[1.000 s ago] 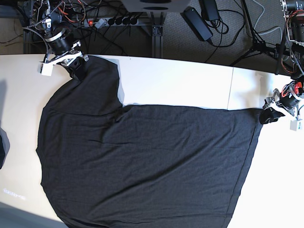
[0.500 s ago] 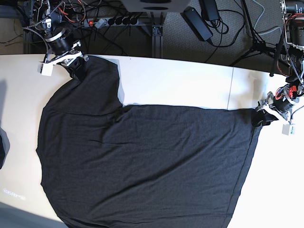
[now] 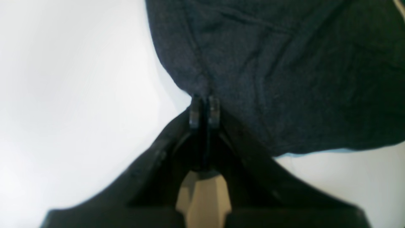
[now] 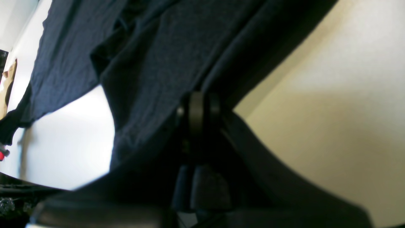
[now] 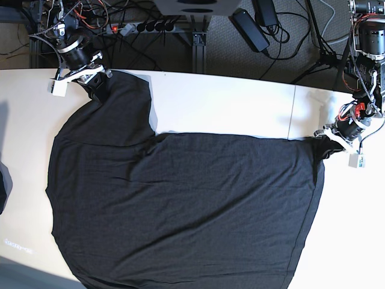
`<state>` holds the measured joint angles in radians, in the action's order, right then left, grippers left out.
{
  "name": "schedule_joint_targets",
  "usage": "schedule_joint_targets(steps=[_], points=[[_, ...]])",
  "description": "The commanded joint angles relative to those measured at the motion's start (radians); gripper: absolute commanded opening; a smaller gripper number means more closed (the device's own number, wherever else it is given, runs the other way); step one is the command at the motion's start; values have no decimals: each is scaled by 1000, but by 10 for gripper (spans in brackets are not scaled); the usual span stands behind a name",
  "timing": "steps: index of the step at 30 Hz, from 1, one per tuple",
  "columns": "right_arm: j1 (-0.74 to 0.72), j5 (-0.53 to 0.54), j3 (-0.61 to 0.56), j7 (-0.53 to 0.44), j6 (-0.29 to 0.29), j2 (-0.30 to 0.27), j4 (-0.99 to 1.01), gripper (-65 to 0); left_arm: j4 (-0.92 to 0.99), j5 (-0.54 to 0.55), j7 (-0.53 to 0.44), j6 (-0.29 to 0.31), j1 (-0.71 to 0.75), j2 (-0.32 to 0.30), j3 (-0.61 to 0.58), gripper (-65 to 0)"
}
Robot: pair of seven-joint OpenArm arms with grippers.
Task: Fold the T-shirt properly
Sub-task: 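Lift both held corners and pull them across the shirt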
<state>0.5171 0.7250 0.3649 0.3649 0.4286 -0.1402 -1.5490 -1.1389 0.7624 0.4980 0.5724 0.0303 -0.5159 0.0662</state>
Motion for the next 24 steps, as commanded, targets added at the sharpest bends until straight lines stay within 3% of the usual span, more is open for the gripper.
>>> schedule_joint_targets(steps=[1,9,16,24], points=[[4,-19,2,32,32,-3,-3,-650,3,-70,41,-14,0,-14,-2,-650],[5,-9,2,38,32,-11,-7,-650,3,-93,14,121,0,-14,-2,-650],[10,103,56,192,32,-76,-72,-650,2,-23,27,126,4,-31,0,-650],[13,183,180,291,32,-179,-105,-650,2,125,140,126,4,-98,1,-650]])
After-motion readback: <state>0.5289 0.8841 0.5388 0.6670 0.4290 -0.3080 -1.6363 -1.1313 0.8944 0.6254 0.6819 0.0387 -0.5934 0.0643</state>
